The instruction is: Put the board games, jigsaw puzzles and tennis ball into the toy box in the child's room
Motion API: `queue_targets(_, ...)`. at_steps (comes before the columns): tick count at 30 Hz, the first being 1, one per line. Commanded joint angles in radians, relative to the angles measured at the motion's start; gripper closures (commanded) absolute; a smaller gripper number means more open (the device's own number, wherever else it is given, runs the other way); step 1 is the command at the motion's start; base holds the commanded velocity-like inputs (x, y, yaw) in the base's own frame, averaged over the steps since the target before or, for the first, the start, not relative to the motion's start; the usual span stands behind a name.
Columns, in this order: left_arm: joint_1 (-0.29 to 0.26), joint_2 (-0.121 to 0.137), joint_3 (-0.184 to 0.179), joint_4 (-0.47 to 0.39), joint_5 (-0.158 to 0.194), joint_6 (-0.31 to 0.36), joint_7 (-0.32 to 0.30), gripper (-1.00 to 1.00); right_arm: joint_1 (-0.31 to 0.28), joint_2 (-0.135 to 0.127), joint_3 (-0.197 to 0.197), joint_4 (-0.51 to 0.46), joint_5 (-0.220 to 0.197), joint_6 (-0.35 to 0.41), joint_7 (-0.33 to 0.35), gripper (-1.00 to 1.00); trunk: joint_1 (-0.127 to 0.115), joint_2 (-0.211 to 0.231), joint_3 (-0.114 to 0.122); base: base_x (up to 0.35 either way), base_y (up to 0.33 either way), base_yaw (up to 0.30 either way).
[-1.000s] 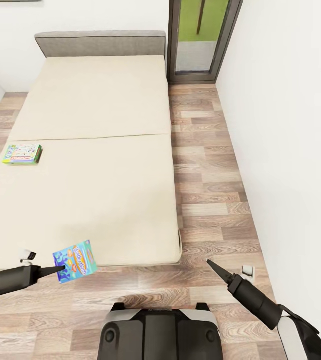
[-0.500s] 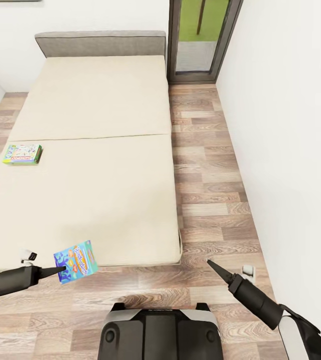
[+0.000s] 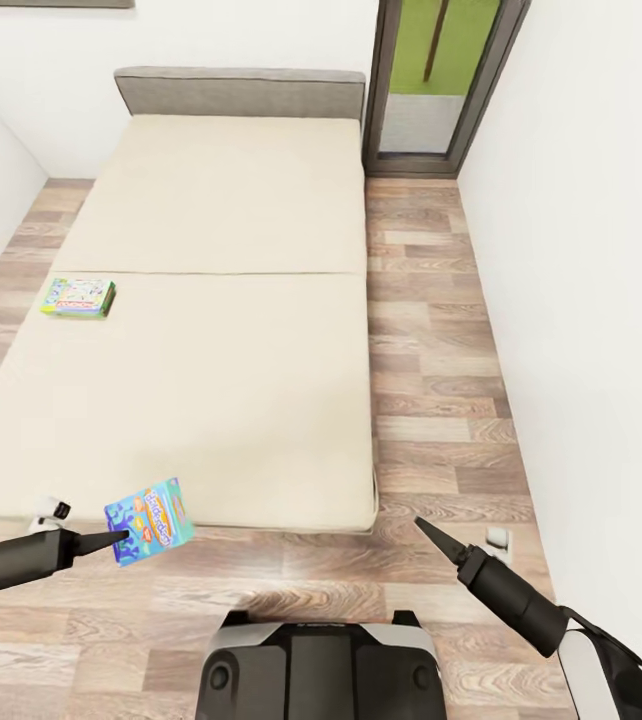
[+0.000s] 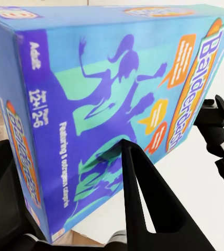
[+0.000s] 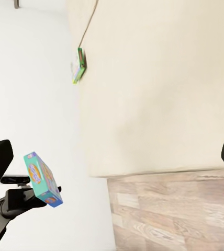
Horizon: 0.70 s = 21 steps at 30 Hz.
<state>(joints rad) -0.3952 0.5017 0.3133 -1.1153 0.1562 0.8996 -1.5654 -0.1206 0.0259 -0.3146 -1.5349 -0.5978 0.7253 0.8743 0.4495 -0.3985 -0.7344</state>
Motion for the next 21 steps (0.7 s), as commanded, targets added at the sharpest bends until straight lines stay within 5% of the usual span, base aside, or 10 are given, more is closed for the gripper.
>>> queue_targets(1, -0.001, 0.000, 0.000, 0.000, 0.000, 0.012, -0.005, 1.00, 0.000, 0.001, -0.002, 0.000, -0.002, 0.006, 0.002, -1.00, 0.000, -0.001, 0.000, -0.053, 0.000, 0.204)
queue_targets(21, -0.001, 0.001, 0.003, 0.000, 0.000, 0.030, -0.005, 1.00, 0.000, 0.002, -0.001, -0.001, 0.000, 0.001, 0.008, -1.00, 0.000, -0.001, 0.026, -0.008, 0.000, 0.191)
